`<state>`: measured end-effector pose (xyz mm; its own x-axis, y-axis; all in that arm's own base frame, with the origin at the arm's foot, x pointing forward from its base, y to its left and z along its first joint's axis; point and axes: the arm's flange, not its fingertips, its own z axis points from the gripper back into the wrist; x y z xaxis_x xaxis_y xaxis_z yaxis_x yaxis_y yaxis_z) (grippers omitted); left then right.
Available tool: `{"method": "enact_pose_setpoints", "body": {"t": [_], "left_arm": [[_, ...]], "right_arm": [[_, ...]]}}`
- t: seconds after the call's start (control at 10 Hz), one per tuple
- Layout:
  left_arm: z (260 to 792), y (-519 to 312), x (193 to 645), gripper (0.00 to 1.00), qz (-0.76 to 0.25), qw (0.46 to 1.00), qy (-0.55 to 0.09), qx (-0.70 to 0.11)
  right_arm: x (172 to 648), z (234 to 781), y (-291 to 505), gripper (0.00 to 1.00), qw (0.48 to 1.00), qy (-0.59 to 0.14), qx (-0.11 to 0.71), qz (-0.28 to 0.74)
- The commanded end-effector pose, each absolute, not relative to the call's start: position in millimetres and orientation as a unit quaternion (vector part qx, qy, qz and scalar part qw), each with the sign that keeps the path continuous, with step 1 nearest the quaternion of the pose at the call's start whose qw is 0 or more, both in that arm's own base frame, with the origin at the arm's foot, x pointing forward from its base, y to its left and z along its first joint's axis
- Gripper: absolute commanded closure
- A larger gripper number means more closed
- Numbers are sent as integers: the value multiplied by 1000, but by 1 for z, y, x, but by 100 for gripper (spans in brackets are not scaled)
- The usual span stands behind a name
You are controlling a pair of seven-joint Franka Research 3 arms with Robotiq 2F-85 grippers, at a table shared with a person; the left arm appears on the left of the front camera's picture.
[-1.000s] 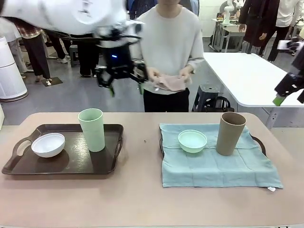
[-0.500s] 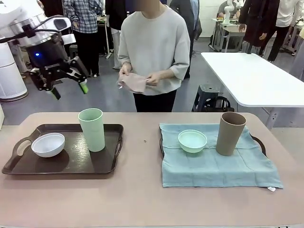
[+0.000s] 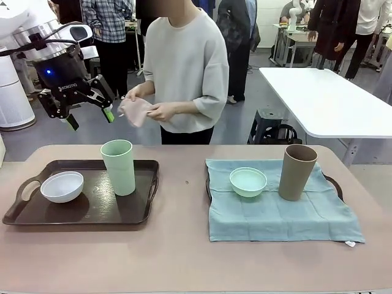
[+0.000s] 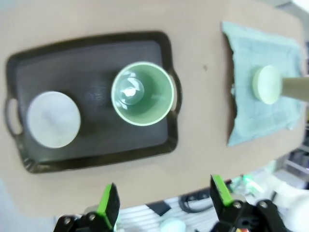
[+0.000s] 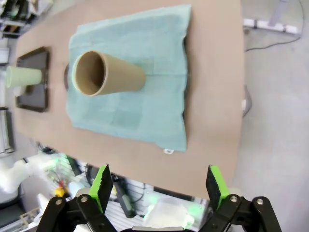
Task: Set up a tray with a mat and arrange the tableware.
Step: Pick up the Picnic Bowl and Reusable plastic cup from the Handle tray in front of the human's position and hold them in the air.
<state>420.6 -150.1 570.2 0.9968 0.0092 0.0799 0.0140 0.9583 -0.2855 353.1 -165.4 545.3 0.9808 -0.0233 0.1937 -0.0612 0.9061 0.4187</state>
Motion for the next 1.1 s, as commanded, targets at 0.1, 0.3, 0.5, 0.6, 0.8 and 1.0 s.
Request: {"method": "enact_pose_setpoints", "body": {"t": [0.1,0.3,0.5,0.6,0.8,1.0], "left_arm": [[580,-68,431,2,-13,954,22,-298],[579,-14,426,2,-44,926,42,-373],[570,40,420,2,-46,895,35,-442],[563,62,414,2,-29,883,33,-467],[539,93,398,2,17,867,12,-497],[534,90,389,2,29,875,2,-484]], "right_arm": [[340,537,-213,0,915,-66,398,27],[329,527,-249,0,866,-64,496,9],[318,517,-278,0,828,-69,557,-16],[311,515,-287,0,817,-75,572,-18],[304,512,-297,0,810,-83,580,-27],[316,512,-287,0,818,-68,571,-15]]}}
